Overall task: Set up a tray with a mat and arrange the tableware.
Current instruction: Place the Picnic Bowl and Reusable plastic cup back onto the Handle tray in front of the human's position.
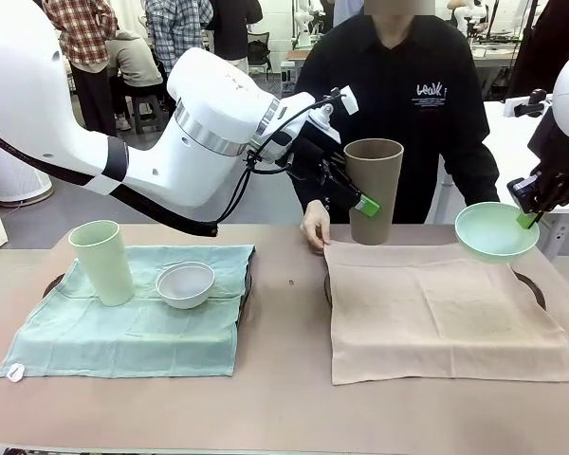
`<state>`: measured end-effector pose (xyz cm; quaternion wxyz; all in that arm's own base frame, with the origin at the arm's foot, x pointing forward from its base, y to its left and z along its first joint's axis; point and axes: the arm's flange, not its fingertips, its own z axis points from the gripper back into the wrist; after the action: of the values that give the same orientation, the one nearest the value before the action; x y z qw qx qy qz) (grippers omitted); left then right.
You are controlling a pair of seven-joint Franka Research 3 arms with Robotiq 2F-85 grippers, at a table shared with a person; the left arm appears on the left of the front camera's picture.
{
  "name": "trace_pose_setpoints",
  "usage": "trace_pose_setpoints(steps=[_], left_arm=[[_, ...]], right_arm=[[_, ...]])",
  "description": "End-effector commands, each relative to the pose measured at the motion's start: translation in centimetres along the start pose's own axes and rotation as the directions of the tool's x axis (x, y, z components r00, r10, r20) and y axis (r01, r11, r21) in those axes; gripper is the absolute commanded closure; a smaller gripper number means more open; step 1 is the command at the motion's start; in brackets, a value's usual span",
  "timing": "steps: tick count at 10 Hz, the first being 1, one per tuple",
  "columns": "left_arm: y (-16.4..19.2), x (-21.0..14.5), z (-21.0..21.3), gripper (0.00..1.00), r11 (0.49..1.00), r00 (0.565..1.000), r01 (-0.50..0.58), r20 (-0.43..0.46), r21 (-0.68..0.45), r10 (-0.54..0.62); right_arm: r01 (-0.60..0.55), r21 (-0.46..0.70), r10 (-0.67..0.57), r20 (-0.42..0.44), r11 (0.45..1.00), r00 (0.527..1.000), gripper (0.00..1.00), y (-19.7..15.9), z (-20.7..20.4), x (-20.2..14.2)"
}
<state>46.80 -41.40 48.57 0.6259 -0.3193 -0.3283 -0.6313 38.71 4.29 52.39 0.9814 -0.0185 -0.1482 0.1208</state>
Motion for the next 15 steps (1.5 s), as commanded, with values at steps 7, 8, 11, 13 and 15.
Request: trace_pose_setpoints(steps=[7,8,11,13,15], left_arm=[[0.0,0.0,0.0,0.15,1.0,1.0,0.0,0.0,0.0,0.0],[1.5,-2.0,-1.5,0.15,0.999,1.0,-0.002,0.012,-0.032,0.002],[3.5,-5.6,-6.2,0.15,0.999,1.0,-0.015,-0.002,-0.029,0.015],[3.0,-6.0,-5.0,0.15,0.998,0.999,-0.05,-0.02,-0.035,0.05],[3.6,-7.5,-6.9,0.15,0.996,0.997,-0.074,-0.026,-0.046,0.072]], right_arm=[[0.0,0.0,0.0,0.0,1.0,1.0,0.96,0.0,0.0,0.0],[-0.016,0.014,0.016,-0.01,1.0,1.0,0.96,-0.7,-2.5,1.1],[0.006,0.01,-0.005,-0.039,1.0,0.999,0.96,-2.1,-9.4,2.6],[0.016,0.004,-0.016,-0.048,1.0,0.999,0.96,-1.5,-7.6,1.8],[0.037,0.019,-0.036,-0.072,0.999,0.997,0.96,-2.0,-10.4,2.3]])
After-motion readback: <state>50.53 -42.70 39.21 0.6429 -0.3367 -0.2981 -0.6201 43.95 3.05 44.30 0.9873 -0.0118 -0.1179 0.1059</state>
